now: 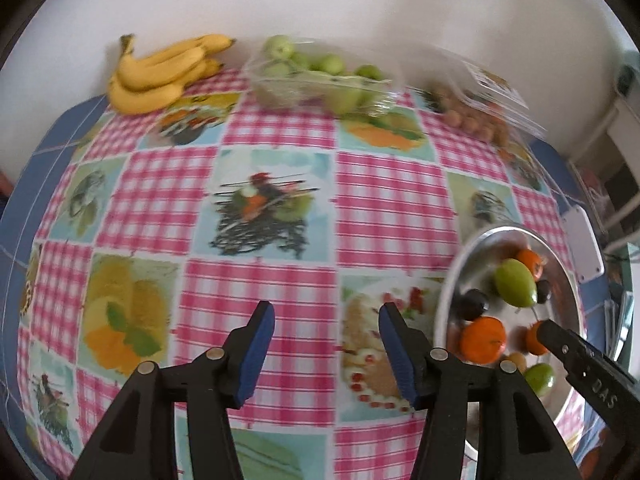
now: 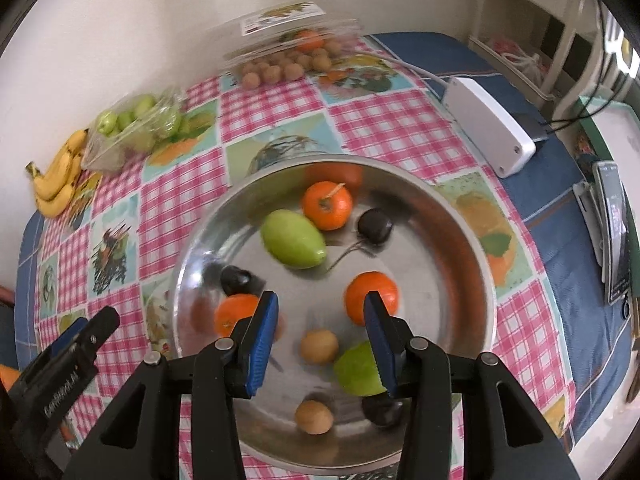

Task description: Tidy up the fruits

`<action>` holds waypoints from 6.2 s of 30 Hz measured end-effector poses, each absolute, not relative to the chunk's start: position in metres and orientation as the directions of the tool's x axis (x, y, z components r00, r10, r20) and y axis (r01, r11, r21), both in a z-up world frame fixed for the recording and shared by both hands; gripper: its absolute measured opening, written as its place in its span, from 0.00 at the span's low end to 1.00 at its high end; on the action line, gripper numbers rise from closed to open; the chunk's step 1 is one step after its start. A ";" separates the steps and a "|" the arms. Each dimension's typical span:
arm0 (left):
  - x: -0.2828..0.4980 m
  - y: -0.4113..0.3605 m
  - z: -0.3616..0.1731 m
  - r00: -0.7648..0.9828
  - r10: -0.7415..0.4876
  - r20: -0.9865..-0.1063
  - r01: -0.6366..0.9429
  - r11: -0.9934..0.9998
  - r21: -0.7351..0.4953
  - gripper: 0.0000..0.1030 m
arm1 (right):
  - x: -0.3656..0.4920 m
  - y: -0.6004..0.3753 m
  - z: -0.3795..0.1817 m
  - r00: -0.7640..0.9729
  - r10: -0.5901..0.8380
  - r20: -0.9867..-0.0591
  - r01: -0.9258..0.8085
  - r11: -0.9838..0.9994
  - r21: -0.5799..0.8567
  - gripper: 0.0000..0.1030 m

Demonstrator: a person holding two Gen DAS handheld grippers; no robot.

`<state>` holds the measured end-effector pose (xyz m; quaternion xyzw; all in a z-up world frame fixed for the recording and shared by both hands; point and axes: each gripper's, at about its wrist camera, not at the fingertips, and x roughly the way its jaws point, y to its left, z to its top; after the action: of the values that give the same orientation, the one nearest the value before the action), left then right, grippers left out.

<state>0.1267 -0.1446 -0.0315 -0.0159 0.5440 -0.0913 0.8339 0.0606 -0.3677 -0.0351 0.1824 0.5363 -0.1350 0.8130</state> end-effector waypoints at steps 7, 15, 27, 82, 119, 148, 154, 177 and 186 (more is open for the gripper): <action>0.131 -0.127 -0.030 0.396 -0.162 -0.904 0.090 0.986 -0.137 0.56 | 0.066 -0.349 -0.029 0.397 -0.021 -0.918 0.360 0.923 0.135 0.44; 0.131 -0.126 -0.033 0.389 -0.145 -0.910 0.074 0.989 -0.126 0.66 | 0.069 -0.348 -0.030 0.393 -0.022 -0.919 0.353 0.927 0.128 0.44; 0.133 -0.121 -0.049 0.346 -0.095 -0.934 0.046 0.995 -0.084 0.85 | 0.076 -0.347 -0.045 0.361 -0.027 -0.932 0.357 0.927 0.112 0.75; 0.065 -0.070 -0.041 0.419 0.149 -0.896 0.003 0.986 0.165 1.00 | 0.022 -0.321 -0.037 0.402 0.002 -0.916 0.267 0.956 0.119 0.99; 0.018 -0.055 -0.028 0.431 0.074 -0.899 0.030 0.995 0.096 1.00 | -0.017 -0.317 -0.016 0.462 -0.012 -0.887 0.259 0.958 0.122 0.99; 0.018 -0.060 -0.027 0.437 0.067 -0.897 0.059 0.993 0.103 1.00 | -0.018 -0.316 -0.019 0.444 -0.024 -0.896 0.271 0.957 0.108 0.99; 0.018 -0.060 -0.027 0.436 0.068 -0.897 0.058 0.993 0.104 1.00 | -0.018 -0.316 -0.019 0.445 -0.025 -0.895 0.273 0.956 0.109 0.99; 0.017 -0.060 -0.028 0.437 0.069 -0.897 0.057 0.993 0.104 1.00 | -0.019 -0.314 -0.018 0.445 -0.028 -0.895 0.280 0.954 0.109 0.99; 0.017 -0.060 -0.028 0.436 0.070 -0.897 0.056 0.993 0.105 1.00 | -0.019 -0.314 -0.018 0.444 -0.029 -0.895 0.282 0.953 0.109 0.99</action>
<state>0.0170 -0.0604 -0.0280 0.0595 0.5308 0.0041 0.8454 -0.0191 -0.3138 -0.0185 0.1219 0.5189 -0.0925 0.8410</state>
